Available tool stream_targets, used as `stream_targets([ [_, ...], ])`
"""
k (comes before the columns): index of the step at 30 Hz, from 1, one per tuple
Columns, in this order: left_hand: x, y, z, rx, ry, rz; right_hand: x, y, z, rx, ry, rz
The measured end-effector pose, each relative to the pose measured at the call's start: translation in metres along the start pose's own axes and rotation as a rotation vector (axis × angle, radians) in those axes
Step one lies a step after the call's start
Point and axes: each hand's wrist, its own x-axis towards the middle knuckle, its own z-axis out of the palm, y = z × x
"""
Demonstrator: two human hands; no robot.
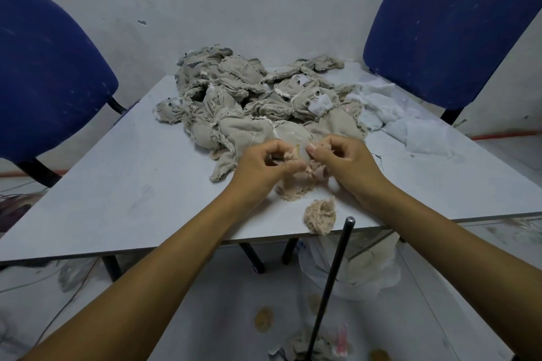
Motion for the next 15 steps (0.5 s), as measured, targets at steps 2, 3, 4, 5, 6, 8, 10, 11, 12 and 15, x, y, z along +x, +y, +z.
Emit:
stream_targets([
  [2, 0.001, 0.000, 0.006, 0.045, 0.083, 0.007, 0.000, -0.003, 0.002, -0.041, 0.030, -0.011],
  [3, 0.001, 0.000, 0.009, 0.056, 0.106, 0.007, 0.000, -0.005, 0.003, -0.041, 0.027, -0.010],
  [4, 0.002, 0.000, 0.012, 0.062, 0.130, 0.004, -0.001, -0.007, 0.002, -0.015, 0.005, -0.007],
  [5, 0.003, 0.001, 0.014, 0.068, 0.163, -0.003, -0.003, -0.009, 0.001, 0.029, -0.038, -0.003],
  [6, 0.005, 0.002, 0.015, 0.076, 0.205, -0.012, -0.004, -0.010, -0.001, 0.069, -0.093, 0.002],
  [8, 0.009, 0.004, 0.015, 0.114, 0.263, -0.022, -0.007, -0.010, -0.003, 0.090, -0.170, 0.019],
  [10, 0.011, 0.004, 0.015, 0.217, 0.268, -0.014, -0.008, -0.009, -0.002, 0.043, -0.153, 0.022],
  [11, 0.012, 0.003, 0.015, 0.292, 0.260, -0.003, -0.008, -0.010, -0.001, 0.010, -0.108, 0.015],
  [12, 0.012, 0.003, 0.017, 0.359, 0.251, 0.012, -0.008, -0.010, 0.001, -0.021, -0.044, 0.009],
  [15, 0.008, 0.002, 0.026, 0.468, 0.155, 0.116, -0.007, -0.011, 0.002, -0.068, 0.181, 0.011],
])
